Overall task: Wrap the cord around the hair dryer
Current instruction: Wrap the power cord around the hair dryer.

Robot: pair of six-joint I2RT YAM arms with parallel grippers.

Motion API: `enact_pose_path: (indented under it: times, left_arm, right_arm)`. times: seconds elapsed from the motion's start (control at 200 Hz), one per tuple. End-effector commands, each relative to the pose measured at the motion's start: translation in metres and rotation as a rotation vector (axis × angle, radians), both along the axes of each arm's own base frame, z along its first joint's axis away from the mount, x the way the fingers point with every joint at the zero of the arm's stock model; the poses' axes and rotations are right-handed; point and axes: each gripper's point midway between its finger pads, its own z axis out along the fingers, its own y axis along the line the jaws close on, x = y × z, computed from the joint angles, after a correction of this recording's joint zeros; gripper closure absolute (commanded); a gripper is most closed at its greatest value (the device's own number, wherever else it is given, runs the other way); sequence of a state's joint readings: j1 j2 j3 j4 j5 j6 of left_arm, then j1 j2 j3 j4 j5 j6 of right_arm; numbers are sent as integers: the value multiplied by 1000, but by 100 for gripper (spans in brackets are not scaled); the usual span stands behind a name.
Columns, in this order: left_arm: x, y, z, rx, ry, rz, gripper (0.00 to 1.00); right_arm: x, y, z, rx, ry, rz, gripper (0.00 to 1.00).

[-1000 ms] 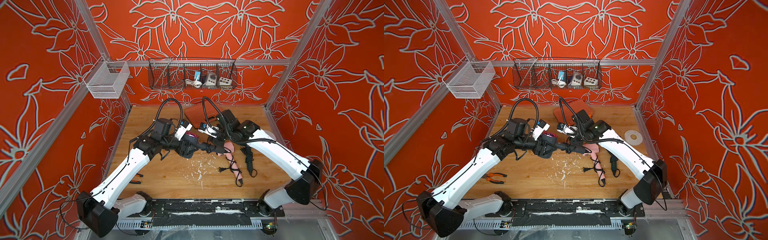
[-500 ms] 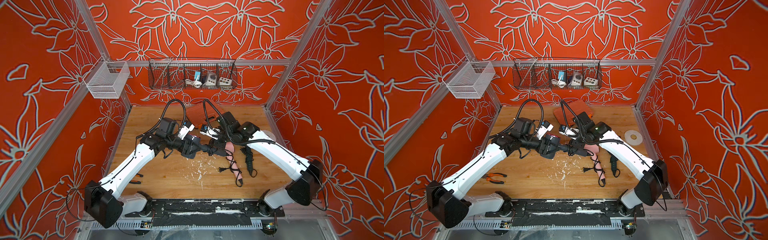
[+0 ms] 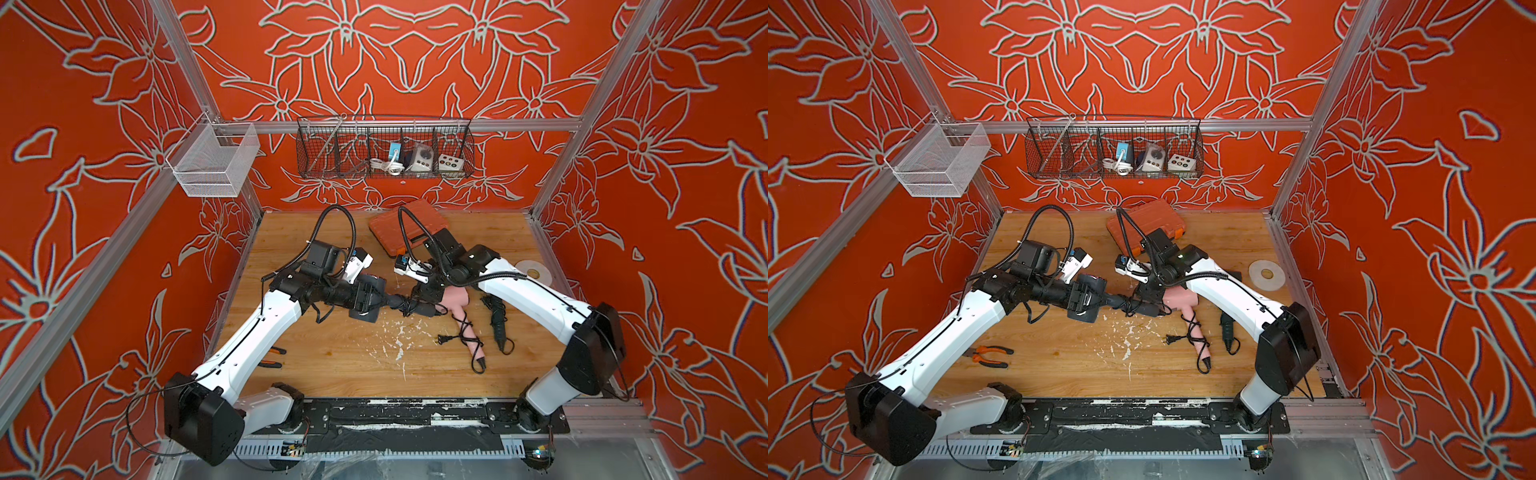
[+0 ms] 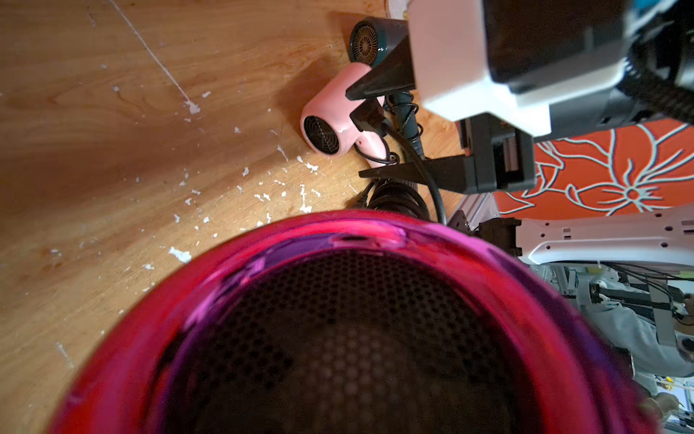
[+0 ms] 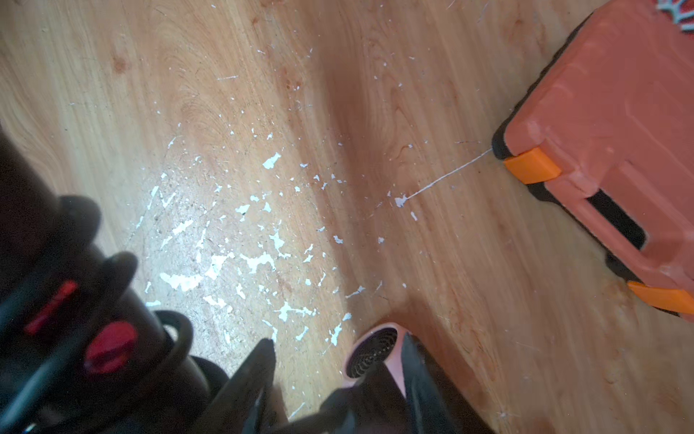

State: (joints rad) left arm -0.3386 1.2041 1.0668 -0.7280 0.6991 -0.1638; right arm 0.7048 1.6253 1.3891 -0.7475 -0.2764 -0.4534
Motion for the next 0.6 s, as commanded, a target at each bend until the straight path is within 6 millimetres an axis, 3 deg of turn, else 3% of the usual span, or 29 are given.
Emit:
enact_pose_path:
  times: [0.0, 0.395, 0.59]
  left_arm:
    - [-8, 4, 3, -10, -2, -9, 100]
    - [-17, 28, -21, 83, 55, 54, 100]
    - [-14, 29, -20, 80, 56, 60, 100]
  right_arm:
    - [-4, 5, -18, 13, 61, 9, 42]
    - [-12, 25, -44, 62, 186, 41, 40]
    - [-16, 32, -51, 81, 228, 51, 40]
